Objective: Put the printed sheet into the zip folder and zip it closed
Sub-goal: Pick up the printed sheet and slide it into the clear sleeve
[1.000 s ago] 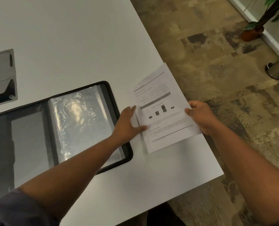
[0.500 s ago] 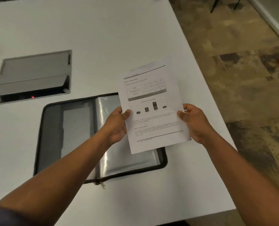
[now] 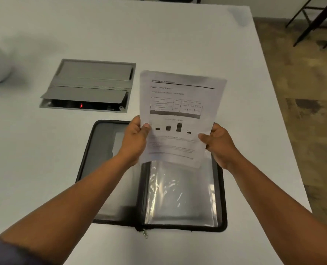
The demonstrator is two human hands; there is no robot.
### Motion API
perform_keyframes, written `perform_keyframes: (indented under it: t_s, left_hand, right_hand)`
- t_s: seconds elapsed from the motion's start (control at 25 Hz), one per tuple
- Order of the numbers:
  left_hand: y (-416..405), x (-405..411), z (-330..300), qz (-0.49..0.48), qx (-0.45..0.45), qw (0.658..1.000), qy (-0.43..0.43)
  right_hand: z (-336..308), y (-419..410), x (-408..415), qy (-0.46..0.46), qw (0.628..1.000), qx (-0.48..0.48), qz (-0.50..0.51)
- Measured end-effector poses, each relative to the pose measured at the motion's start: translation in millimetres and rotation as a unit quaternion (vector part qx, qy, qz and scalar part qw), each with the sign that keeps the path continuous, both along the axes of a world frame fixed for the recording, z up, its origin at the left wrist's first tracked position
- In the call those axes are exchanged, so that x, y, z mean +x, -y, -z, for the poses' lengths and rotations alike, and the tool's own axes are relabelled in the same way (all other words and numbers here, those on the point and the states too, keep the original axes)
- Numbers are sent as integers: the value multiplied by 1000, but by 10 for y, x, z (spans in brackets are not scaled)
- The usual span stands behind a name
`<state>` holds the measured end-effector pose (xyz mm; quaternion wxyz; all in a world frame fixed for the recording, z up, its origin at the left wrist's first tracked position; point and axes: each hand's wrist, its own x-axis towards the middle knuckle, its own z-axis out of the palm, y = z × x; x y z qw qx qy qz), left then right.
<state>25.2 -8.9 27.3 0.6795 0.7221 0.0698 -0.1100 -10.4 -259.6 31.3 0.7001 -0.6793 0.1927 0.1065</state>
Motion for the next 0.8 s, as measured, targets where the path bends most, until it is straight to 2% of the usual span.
perform_keyframes:
  t_s: [0.16, 0.36, 0.64, 0.8]
  left_hand:
    - [-12, 234, 37, 2, -40, 999, 33]
    - [55, 325, 301, 22, -73, 997, -21]
    - [175, 775, 374, 57, 3, 998, -30]
    - [323, 1055, 537, 102, 47, 992, -61]
  right_hand:
    - [40, -2, 256, 40, 998, -44, 23]
    - [302, -11, 281, 34, 998, -51, 14]
    - [377, 152, 586, 41, 997, -43, 48]
    - [352, 513, 914, 26, 993, -78, 83]
